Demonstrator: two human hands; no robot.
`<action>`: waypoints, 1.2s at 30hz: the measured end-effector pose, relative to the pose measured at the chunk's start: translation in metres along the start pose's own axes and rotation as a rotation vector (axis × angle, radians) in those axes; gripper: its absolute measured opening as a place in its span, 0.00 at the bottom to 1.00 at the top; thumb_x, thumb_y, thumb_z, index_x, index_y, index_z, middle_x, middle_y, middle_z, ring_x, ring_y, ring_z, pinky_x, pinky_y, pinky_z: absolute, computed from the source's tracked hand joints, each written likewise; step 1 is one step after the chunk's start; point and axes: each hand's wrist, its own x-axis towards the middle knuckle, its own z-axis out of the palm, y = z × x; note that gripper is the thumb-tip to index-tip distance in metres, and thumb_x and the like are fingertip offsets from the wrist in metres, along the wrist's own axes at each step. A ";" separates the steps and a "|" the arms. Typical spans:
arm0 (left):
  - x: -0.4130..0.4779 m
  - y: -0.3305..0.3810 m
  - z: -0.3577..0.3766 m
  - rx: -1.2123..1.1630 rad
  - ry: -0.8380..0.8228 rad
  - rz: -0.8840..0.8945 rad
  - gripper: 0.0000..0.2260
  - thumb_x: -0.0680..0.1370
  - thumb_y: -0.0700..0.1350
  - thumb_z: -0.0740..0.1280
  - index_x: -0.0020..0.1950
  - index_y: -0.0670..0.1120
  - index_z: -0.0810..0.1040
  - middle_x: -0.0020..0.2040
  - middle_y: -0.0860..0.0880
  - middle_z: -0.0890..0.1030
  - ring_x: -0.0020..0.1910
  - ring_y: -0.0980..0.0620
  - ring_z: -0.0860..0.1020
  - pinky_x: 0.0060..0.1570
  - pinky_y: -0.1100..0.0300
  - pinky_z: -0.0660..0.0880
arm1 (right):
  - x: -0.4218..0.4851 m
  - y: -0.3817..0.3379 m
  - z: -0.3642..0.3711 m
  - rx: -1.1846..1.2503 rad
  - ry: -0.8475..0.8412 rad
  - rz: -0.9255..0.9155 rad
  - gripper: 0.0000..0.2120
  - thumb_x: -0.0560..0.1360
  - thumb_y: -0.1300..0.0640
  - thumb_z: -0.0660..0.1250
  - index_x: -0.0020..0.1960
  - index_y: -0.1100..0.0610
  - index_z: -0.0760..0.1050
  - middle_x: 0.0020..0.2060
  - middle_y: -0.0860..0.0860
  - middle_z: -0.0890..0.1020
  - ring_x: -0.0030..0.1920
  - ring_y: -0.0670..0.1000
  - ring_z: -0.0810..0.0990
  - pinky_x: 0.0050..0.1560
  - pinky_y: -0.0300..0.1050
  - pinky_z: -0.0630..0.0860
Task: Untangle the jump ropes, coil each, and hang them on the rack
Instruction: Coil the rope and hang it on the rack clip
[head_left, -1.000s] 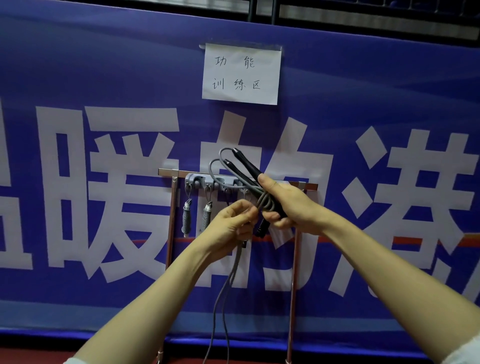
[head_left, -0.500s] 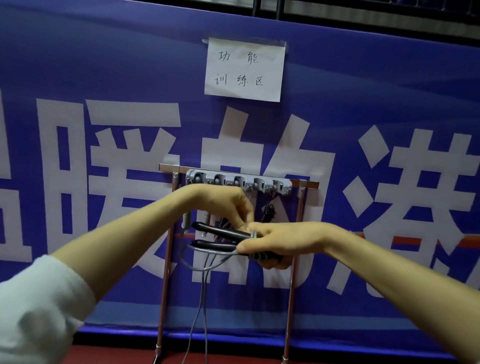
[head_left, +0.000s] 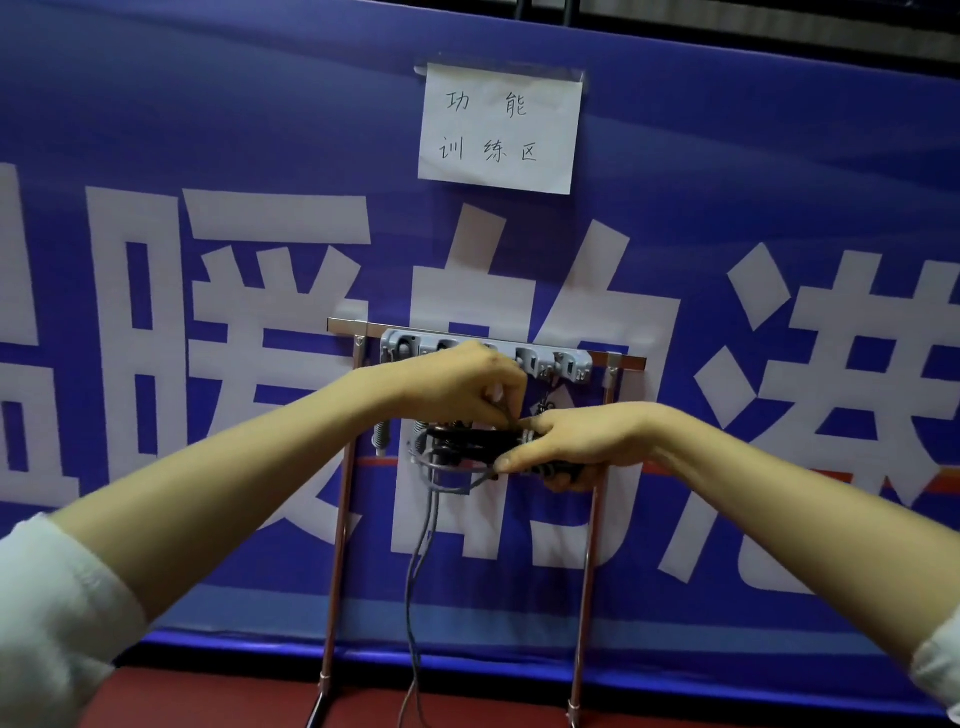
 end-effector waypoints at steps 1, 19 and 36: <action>0.000 0.001 0.001 -0.011 -0.005 -0.059 0.05 0.76 0.43 0.71 0.48 0.44 0.78 0.41 0.56 0.75 0.38 0.60 0.73 0.37 0.67 0.71 | 0.001 -0.002 0.000 -0.107 0.073 -0.009 0.29 0.73 0.41 0.70 0.62 0.62 0.71 0.34 0.52 0.74 0.31 0.47 0.69 0.31 0.40 0.67; 0.006 0.015 0.043 -1.811 -0.017 -0.621 0.14 0.79 0.53 0.63 0.44 0.45 0.81 0.36 0.51 0.78 0.33 0.55 0.77 0.39 0.60 0.77 | 0.000 0.014 -0.014 -1.176 1.098 -0.007 0.23 0.83 0.46 0.50 0.75 0.52 0.55 0.52 0.56 0.80 0.46 0.58 0.81 0.35 0.46 0.66; 0.011 0.033 0.057 -1.362 0.563 -0.279 0.11 0.75 0.43 0.66 0.57 0.44 0.78 0.41 0.55 0.84 0.38 0.60 0.80 0.37 0.69 0.74 | -0.029 0.002 0.001 0.109 0.647 -0.341 0.17 0.71 0.48 0.74 0.54 0.52 0.72 0.39 0.48 0.78 0.36 0.44 0.76 0.31 0.37 0.73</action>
